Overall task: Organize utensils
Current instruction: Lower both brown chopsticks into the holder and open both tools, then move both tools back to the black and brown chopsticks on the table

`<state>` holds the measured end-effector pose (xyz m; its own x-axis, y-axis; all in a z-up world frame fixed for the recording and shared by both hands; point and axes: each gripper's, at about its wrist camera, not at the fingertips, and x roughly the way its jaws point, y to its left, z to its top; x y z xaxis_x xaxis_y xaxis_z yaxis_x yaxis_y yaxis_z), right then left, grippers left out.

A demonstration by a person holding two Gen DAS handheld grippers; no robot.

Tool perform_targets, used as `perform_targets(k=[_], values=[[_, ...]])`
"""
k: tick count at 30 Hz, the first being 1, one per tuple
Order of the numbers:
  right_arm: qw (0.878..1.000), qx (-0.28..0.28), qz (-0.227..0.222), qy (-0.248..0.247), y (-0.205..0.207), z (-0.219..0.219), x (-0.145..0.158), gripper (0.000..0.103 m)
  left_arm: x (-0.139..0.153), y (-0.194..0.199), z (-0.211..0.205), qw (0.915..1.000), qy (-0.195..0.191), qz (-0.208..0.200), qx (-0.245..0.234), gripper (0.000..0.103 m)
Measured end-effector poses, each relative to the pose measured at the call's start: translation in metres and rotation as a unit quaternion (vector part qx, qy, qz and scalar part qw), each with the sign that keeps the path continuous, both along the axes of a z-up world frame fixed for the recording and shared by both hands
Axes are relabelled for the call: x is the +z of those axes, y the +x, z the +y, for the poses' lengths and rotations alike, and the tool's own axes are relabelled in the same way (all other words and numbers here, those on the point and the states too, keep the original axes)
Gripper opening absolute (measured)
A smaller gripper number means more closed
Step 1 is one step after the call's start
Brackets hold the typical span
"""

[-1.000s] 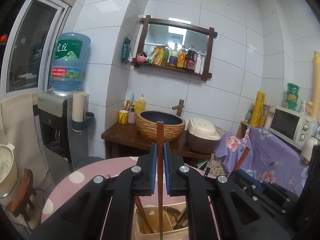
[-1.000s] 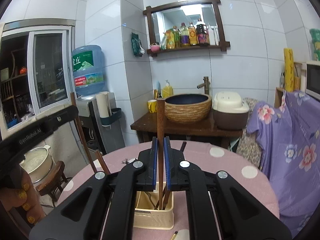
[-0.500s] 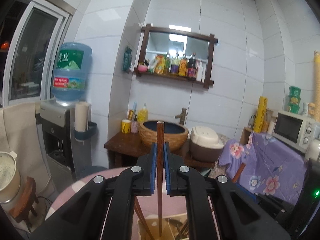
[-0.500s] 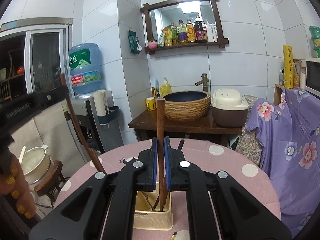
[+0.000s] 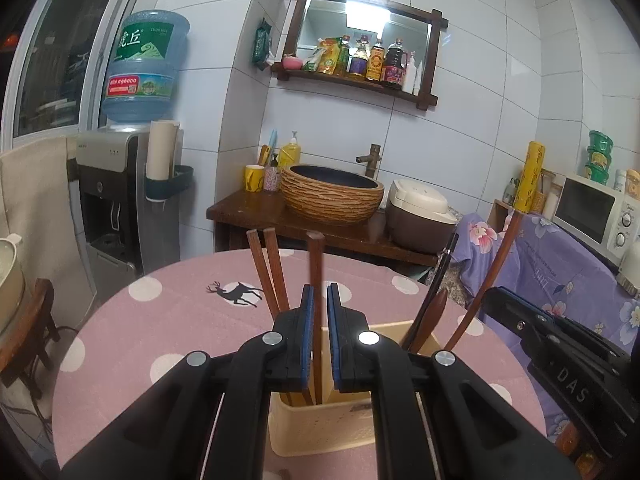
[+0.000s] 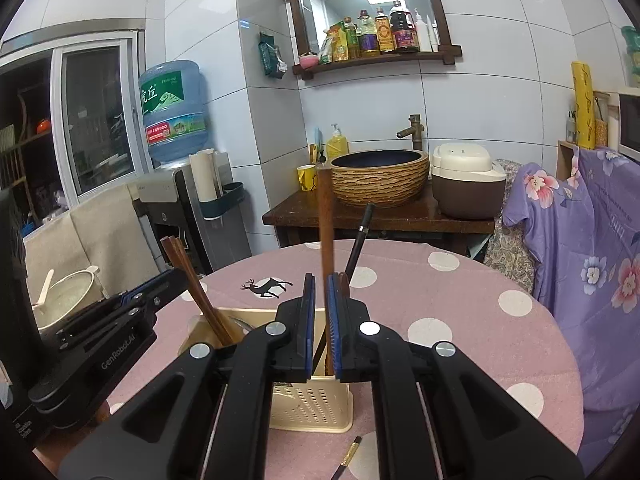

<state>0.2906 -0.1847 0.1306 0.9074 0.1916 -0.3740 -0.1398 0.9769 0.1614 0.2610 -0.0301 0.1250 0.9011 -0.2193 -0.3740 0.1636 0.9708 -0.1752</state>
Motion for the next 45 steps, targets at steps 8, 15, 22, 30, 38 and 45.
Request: perform_targets(k=[8, 15, 22, 30, 38, 45], values=[[0.999, -0.023, 0.006, -0.023, -0.036, -0.005, -0.014, 0.056, -0.013, -0.039, 0.016, 1.0, -0.001, 0.001, 0.004, 0.071], [0.992, -0.022, 0.106, -0.06, -0.061, -0.003, -0.074, 0.068, -0.068, -0.07, 0.024, 0.9959, 0.019, 0.087, -0.014, 0.089], [0.981, -0.017, 0.184, -0.062, -0.087, -0.002, -0.131, 0.068, -0.116, -0.091, 0.038, 0.9889, 0.03, 0.146, 0.001, 0.09], [0.972, -0.004, 0.212, -0.098, -0.114, 0.017, -0.155, 0.077, -0.133, -0.113, 0.058, 0.9857, 0.047, 0.157, 0.041, 0.091], [0.964, 0.022, 0.233, -0.129, -0.127, 0.045, -0.166, 0.085, -0.138, -0.123, 0.056, 0.9852, 0.063, 0.155, 0.036, 0.094], [0.949, 0.016, 0.253, -0.189, -0.126, 0.06, -0.178, 0.093, -0.136, -0.126, 0.06, 0.9853, 0.064, 0.153, 0.041, 0.097]])
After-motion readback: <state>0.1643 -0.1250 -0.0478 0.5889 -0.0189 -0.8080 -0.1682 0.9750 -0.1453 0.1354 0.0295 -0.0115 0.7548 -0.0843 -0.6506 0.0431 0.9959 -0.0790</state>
